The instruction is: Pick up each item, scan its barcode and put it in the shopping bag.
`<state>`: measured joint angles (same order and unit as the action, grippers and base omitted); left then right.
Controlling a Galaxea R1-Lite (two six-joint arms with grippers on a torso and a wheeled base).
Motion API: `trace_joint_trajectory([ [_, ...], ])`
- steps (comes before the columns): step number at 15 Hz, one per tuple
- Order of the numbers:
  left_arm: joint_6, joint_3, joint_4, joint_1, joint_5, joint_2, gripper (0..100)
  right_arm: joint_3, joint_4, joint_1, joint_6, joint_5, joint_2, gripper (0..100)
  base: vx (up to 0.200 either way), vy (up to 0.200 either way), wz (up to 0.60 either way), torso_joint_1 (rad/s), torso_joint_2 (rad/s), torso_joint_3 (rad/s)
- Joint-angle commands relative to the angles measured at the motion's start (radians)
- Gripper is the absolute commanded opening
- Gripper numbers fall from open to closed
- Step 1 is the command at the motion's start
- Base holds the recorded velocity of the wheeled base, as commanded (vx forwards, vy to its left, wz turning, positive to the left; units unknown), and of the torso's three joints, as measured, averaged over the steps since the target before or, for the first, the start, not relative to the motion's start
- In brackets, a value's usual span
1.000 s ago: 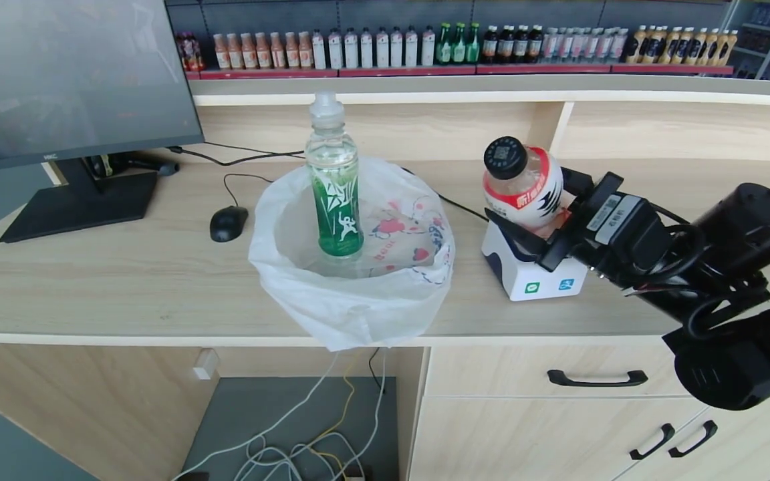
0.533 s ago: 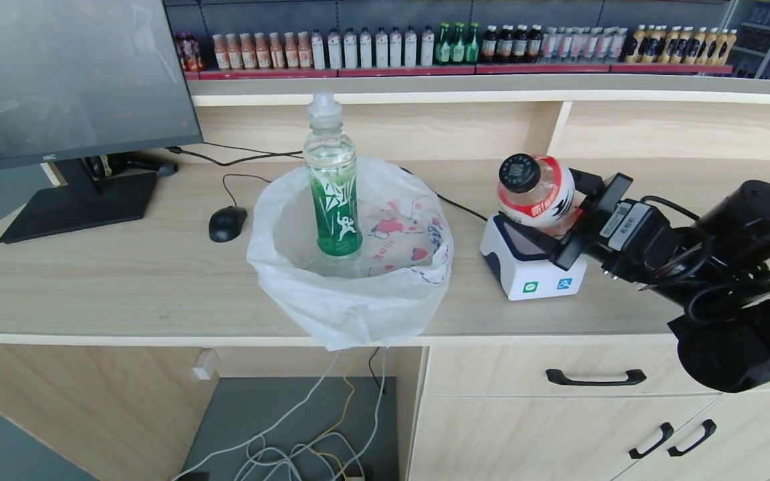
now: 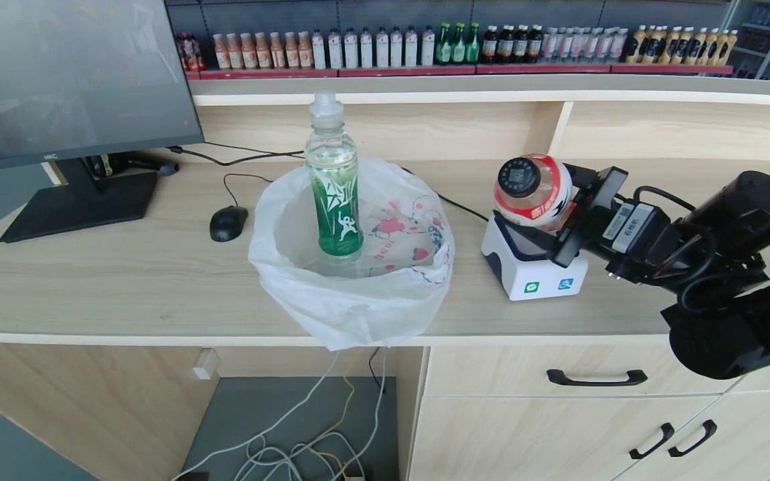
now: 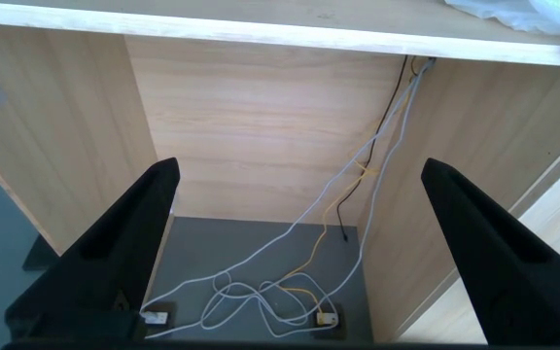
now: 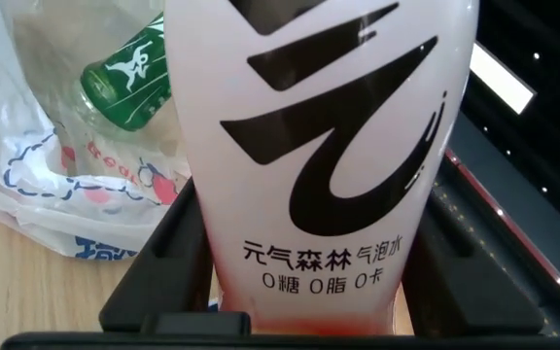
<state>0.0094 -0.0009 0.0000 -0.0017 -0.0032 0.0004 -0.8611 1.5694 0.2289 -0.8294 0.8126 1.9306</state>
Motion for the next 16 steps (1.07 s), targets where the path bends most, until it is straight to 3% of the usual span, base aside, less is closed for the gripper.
trace_joint_trajectory([
  [1,0.000,-0.001,0.000,0.000,-0.001,0.000,100,-0.016,0.001,0.001,-0.002,0.000,0.005,0,0.000,0.000,0.00,0.000,0.00,0.000],
  [16,0.000,0.001,0.000,0.000,0.000,0.000,100,0.008,0.001,-0.002,-0.063,0.037,0.024,0,0.000,0.000,0.00,0.000,0.00,0.000],
])
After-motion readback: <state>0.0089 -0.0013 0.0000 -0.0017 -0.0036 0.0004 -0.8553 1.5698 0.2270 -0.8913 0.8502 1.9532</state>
